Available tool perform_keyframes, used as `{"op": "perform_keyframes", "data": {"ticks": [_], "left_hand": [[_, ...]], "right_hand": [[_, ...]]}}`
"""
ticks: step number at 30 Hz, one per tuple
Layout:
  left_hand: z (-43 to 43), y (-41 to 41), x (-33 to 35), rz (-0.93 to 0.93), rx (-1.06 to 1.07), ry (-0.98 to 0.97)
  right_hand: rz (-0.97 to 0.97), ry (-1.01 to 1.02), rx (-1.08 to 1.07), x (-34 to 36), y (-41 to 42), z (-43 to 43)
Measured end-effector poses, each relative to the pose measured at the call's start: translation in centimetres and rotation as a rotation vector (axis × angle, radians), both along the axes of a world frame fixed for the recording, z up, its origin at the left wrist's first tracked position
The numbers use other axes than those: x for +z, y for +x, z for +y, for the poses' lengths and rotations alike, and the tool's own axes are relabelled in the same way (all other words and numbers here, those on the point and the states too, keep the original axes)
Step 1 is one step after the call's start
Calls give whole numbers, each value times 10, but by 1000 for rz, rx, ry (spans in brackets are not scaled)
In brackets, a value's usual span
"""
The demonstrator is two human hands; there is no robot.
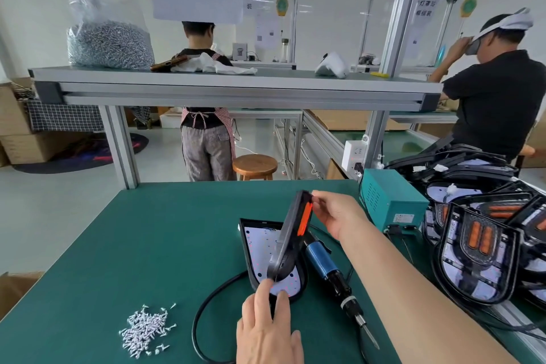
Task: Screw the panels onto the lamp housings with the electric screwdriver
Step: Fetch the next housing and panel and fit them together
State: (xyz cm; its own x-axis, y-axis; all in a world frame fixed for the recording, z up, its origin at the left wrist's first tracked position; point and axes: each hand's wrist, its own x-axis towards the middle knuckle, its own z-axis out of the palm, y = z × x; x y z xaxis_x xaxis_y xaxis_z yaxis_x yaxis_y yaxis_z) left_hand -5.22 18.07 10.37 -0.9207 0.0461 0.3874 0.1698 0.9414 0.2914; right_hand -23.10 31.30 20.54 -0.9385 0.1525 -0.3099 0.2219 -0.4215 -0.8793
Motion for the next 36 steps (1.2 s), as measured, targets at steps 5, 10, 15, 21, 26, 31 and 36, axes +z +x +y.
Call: {"op": "perform_keyframes", "data": {"ticks": [5,10,15,21,26,31,36], "left_hand": [[0,-2,-1,13,4,-15],[-1,-3,-1,59,-2,-21],[1,-2,0,-11,3,-58],[1,-2,-2,-67,-10,-35],[-1,-4,-1,-33,-25,12],[1,-8,-3,10,-44,13],[3,-9,-8,-46,-8,-33]], "right_hand": [[50,299,0,-10,-9,-5],[81,742,81,-21,-13,-7],[188,1072,238,-31,-19,-9],[372,1340,359,-42,-26,-5],[432,1299,358,-48,-25,-10],[421,1420,462,-53,-16,-23],[460,1559,513,-55,-5,-37]]}}
